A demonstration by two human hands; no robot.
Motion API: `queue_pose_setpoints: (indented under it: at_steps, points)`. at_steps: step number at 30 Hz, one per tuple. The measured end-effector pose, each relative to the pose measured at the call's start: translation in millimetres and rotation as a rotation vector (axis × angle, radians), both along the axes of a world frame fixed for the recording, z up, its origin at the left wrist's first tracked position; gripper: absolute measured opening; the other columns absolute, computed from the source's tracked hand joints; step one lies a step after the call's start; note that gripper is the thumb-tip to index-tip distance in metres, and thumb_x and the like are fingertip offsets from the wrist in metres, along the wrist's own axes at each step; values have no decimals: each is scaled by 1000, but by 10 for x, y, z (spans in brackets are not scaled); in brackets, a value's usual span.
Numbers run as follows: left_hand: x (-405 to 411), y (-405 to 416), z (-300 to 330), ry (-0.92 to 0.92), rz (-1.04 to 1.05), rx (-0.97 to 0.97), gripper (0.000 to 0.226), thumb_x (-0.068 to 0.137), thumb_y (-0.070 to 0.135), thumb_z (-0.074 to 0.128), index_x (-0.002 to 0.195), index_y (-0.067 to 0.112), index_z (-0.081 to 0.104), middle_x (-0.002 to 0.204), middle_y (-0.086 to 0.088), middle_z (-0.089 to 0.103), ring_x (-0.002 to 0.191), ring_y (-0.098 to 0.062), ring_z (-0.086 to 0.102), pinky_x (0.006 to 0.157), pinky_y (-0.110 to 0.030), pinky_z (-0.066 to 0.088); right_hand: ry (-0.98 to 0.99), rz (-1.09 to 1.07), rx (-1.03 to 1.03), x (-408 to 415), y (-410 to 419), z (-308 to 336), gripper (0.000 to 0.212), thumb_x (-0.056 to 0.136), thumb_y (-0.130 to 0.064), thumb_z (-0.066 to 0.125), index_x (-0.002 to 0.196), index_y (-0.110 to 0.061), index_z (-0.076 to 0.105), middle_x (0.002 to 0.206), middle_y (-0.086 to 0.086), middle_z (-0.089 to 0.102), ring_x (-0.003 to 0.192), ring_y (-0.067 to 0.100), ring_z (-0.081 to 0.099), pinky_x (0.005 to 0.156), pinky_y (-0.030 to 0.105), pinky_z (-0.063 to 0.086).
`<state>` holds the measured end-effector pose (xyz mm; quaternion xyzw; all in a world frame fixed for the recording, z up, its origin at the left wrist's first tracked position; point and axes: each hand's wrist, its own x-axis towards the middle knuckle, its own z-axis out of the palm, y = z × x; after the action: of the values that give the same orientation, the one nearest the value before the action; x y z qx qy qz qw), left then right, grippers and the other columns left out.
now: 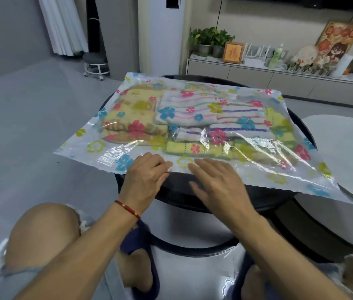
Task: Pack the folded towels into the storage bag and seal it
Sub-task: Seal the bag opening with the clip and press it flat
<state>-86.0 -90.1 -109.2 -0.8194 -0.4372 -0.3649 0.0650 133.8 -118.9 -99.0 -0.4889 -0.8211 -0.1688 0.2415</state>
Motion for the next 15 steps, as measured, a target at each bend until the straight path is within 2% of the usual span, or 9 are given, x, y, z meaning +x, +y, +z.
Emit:
queue_pose_setpoints:
  at_steps: [2,5,9,15]
  points:
    - [-15,-5,19,15,-12,13,23,76,1,79,98,8,74,84,-7,66,76,-28,59,64,-44,50,-10,6,-39,-332,71,-14,33,89,-12,74,121,-8,71,122,11,74,117,35,69,97,47,54]
    - [-78,-13,59,22,-27,20,22,76,1,79,97,8,74,83,-7,66,74,-30,60,62,-44,51,56,2,-85,-482,162,-32,19,88,-4,71,105,-8,76,105,9,78,106,35,72,85,47,57]
    - [-198,-50,95,50,-44,29,19,77,0,79,95,3,75,83,-11,68,72,-33,62,61,-44,52,98,8,35,-383,175,-134,28,72,6,83,96,-8,79,90,8,80,87,35,76,66,43,61]
    - [-607,-92,191,116,16,87,16,78,0,78,93,5,75,84,-9,71,71,-32,64,60,-42,53,198,7,82,-217,105,-254,38,70,12,87,101,-9,83,102,6,83,98,31,79,77,44,66]
